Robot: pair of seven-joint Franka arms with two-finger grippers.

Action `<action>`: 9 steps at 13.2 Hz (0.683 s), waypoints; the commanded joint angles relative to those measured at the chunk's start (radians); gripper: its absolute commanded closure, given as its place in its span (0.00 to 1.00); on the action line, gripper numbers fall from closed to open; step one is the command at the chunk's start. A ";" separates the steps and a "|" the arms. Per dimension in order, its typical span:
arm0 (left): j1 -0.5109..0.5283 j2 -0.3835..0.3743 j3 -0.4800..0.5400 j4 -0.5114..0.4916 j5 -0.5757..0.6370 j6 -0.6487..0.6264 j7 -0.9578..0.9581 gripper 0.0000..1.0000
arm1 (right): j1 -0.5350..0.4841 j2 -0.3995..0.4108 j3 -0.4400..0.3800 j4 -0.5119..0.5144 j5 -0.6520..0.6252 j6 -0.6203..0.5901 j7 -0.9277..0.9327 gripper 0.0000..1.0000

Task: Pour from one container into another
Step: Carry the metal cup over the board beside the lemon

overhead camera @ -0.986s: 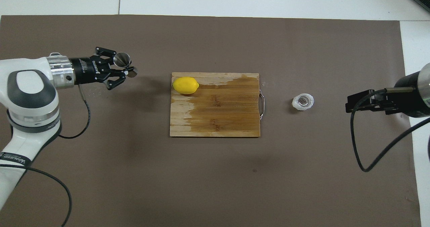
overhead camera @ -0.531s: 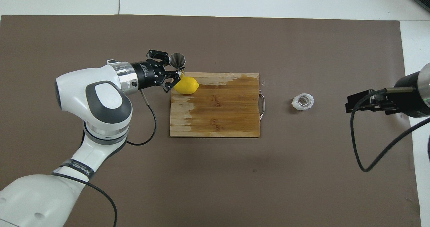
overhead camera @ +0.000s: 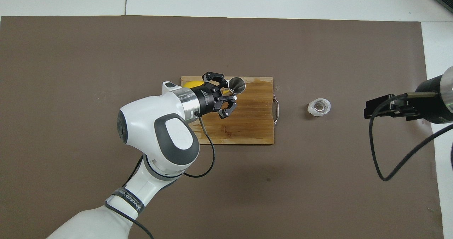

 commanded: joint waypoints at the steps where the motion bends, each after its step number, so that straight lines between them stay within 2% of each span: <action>1: -0.061 -0.030 0.018 -0.069 -0.018 0.070 0.035 1.00 | -0.018 -0.009 0.009 -0.005 0.027 -0.001 0.019 0.00; 5: -0.037 -0.031 0.018 -0.063 -0.132 0.049 0.035 1.00 | -0.018 -0.009 0.009 -0.005 0.027 -0.001 0.019 0.00; 9: 0.025 -0.037 0.018 -0.045 -0.138 -0.046 0.112 1.00 | -0.018 -0.009 0.009 -0.005 0.027 -0.001 0.019 0.00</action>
